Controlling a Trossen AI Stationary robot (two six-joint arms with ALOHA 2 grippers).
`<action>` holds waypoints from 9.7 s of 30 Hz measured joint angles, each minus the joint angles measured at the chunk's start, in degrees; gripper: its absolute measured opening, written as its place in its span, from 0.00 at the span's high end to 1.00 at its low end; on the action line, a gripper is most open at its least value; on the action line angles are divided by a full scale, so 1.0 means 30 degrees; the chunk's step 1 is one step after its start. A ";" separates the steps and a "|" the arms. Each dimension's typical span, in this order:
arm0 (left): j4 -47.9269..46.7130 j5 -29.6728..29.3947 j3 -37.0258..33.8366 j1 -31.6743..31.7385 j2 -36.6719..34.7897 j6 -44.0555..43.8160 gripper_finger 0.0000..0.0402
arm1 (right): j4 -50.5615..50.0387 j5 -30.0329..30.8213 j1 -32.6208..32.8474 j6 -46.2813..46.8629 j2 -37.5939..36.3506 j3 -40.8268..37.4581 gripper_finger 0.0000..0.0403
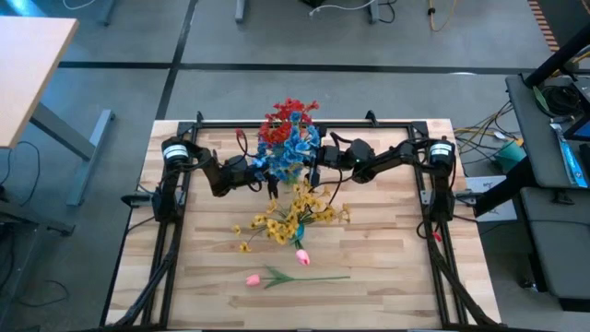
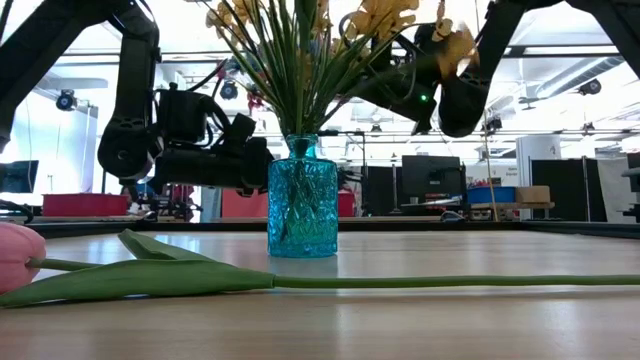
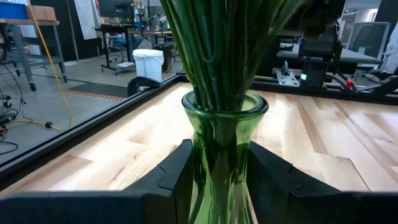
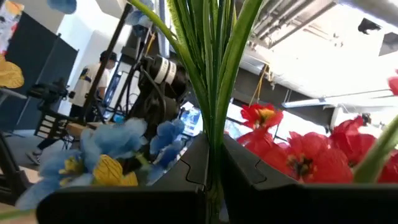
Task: Sort flowers into vase by color
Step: Put the blue flowers into the green vase
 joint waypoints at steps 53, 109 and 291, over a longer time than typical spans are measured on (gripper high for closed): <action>0.0109 0.0134 0.0036 0.0000 0.0015 -0.0006 0.74 | -0.0714 0.2612 -0.0261 -0.0011 0.0568 -0.0617 0.96; 0.0146 0.0262 0.0044 -0.0015 0.0007 -0.0057 0.74 | -1.0387 0.1576 -0.0246 0.5760 -0.0576 -0.0678 0.96; -2.8620 -0.4846 1.2654 -0.7933 -1.4375 1.1778 0.54 | -2.9173 0.5595 -0.0254 1.4458 -0.9207 0.3133 0.19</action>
